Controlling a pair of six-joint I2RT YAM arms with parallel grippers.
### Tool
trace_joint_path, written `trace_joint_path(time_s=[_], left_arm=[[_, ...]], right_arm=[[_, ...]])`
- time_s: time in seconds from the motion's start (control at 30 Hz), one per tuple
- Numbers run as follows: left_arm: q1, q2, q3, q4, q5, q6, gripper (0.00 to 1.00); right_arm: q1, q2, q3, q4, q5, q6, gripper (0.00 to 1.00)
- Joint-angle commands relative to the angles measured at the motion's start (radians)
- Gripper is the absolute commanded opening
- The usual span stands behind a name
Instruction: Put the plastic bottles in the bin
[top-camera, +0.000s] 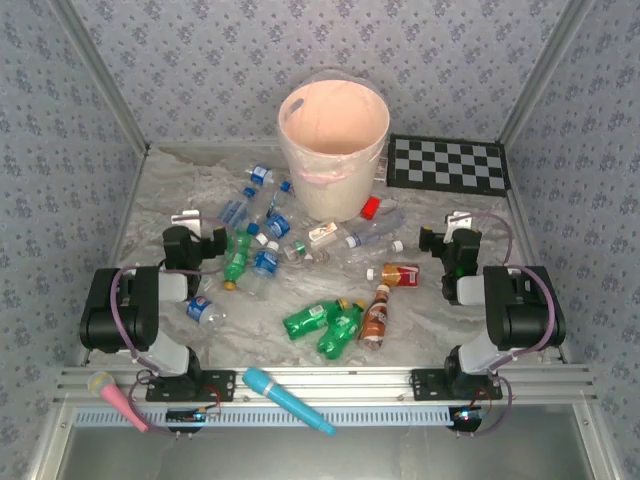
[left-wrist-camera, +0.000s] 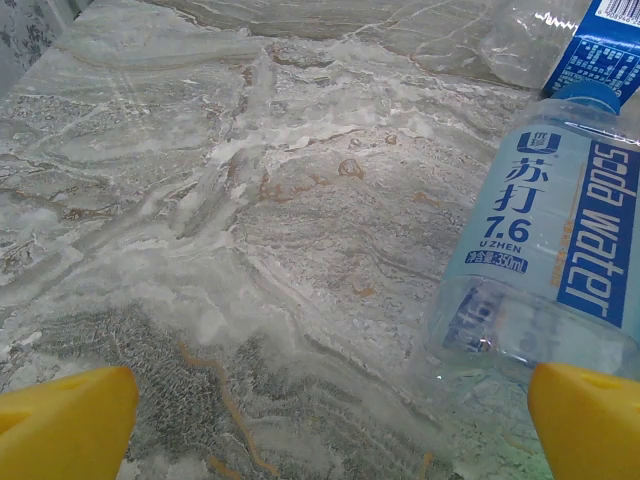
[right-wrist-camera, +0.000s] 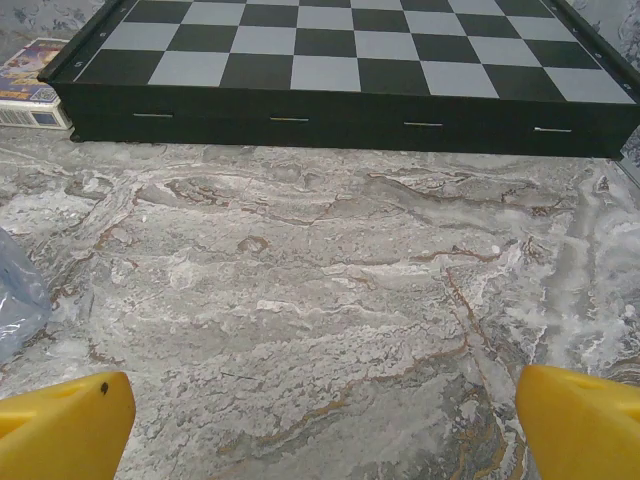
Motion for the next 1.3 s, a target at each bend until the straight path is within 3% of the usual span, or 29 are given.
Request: trace_joint_path(time_s=[0.0,1.27], left_arm=[[0.0,-0.009,0.013,0.022,0.004,0.011,1.0],[0.009,-0.008,0.014,0.021,0.019,0.004,1.0]], right_arm=[[-0.003,-0.011,0.019,-0.008,-0.004,-0.002,1.0],[-0.003,-0.011,0.021,-0.008,-0.004,-0.002,1.0]])
